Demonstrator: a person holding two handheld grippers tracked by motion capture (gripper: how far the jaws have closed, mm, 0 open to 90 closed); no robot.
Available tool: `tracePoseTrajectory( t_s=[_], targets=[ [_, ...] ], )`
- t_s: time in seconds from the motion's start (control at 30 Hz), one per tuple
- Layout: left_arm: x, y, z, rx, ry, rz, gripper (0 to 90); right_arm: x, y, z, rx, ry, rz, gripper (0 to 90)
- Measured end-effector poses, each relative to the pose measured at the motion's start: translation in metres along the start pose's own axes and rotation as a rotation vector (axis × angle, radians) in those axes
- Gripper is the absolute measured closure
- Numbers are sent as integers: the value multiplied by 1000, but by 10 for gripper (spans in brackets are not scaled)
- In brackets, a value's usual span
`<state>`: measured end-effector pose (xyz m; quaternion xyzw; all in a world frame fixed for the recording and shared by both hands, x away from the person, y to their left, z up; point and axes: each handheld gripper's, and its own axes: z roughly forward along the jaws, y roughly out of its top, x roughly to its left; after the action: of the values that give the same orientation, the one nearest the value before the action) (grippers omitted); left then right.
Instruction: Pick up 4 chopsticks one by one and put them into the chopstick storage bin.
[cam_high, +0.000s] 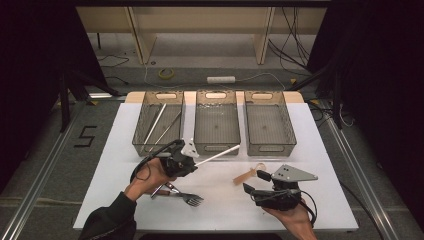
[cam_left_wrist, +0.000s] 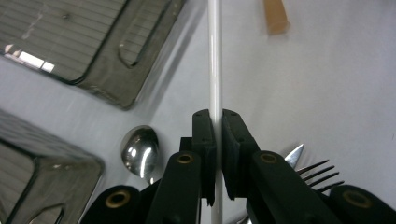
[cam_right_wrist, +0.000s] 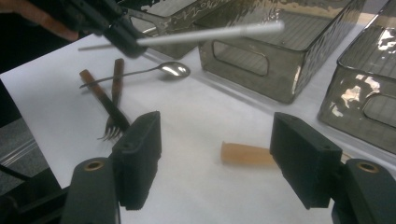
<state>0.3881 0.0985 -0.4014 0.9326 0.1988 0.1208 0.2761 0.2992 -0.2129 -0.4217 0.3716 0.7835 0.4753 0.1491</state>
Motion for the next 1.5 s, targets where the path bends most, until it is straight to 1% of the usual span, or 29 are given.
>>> tracePoseTrajectory(
  t_s=[0.03,0.13,0.17,0.2,0.3,0.33,0.37,0.47,0.5,0.53,0.57,0.67,0.7,0.73,0.77,0.87,0.9,0.93,0.97,1.0,1.03,1.07,1.17,1.2,1.23,1.27,1.3,1.4,1.5],
  targets=[
    [5,-1,-5,-7,13,-23,845,1,-1,1,3,-1,-1,346],
    [9,-2,-9,-19,26,-42,845,1,-1,2,1,3,0,345],
    [13,-3,-12,-29,38,-70,845,1,-1,2,0,1,0,343],
    [13,-3,-12,-29,38,-70,845,1,-1,2,-1,5,-1,341],
    [23,-7,-19,-45,55,-111,845,2,-1,2,-8,6,-3,334],
    [23,-7,-19,-45,55,-111,845,2,-1,2,-12,9,-3,331],
    [28,-9,-22,-57,67,-132,845,2,-1,1,-19,10,-1,327],
    [34,-11,-24,-69,76,-152,845,3,-2,0,-28,15,4,309],
    [40,-13,-26,-80,88,-178,845,3,-2,0,-28,15,4,302],
    [40,-13,-26,-80,88,-178,845,3,-3,0,-29,15,4,297],
    [47,-16,-29,-86,95,-199,845,3,-3,0,-28,18,7,294],
    [53,-17,-31,-94,109,-217,845,4,-4,0,-28,18,8,283],
    [61,-18,-34,-102,125,-246,845,4,-4,0,-28,20,6,282],
    [61,-18,-34,-102,125,-246,845,4,-4,0,-28,20,6,282],
    [70,-18,-38,-107,143,-264,845,5,-4,0,-26,24,1,279],
    [78,-18,-42,-112,163,-287,845,8,-4,0,-24,35,-7,279],
    [87,-18,-45,-121,183,-310,846,8,-5,0,-23,38,-8,280],
    [87,-18,-45,-121,183,-310,845,9,-5,1,-18,39,-12,279],
    [96,-18,-45,-126,205,-331,845,10,-5,1,-20,42,-15,279],
    [96,-18,-45,-126,205,-331,846,10,-5,1,-16,43,-16,279],
    [105,-19,-45,-125,221,-350,846,11,-5,1,-16,44,-19,279],
    [105,-19,-45,-125,221,-350,846,11,-5,1,-19,44,-22,279],
    [120,-22,-39,-114,249,-395,846,11,-6,1,-12,48,-20,279],
    [120,-22,-39,-114,249,-395,845,11,-6,1,-12,48,-20,279],
    [128,-24,-35,-109,259,-418,846,12,-6,1,-12,48,-19,279],
    [128,-24,-35,-109,259,-418,846,12,-6,1,-14,50,-21,280],
    [134,-26,-32,-108,268,-443,846,12,-6,2,-13,51,-22,279],
    [140,-28,-29,-108,271,-463,846,13,-6,2,-14,53,-25,279],
    [149,-32,-23,-110,280,-505,846,13,-6,3,-11,54,-25,279]
  ],
)
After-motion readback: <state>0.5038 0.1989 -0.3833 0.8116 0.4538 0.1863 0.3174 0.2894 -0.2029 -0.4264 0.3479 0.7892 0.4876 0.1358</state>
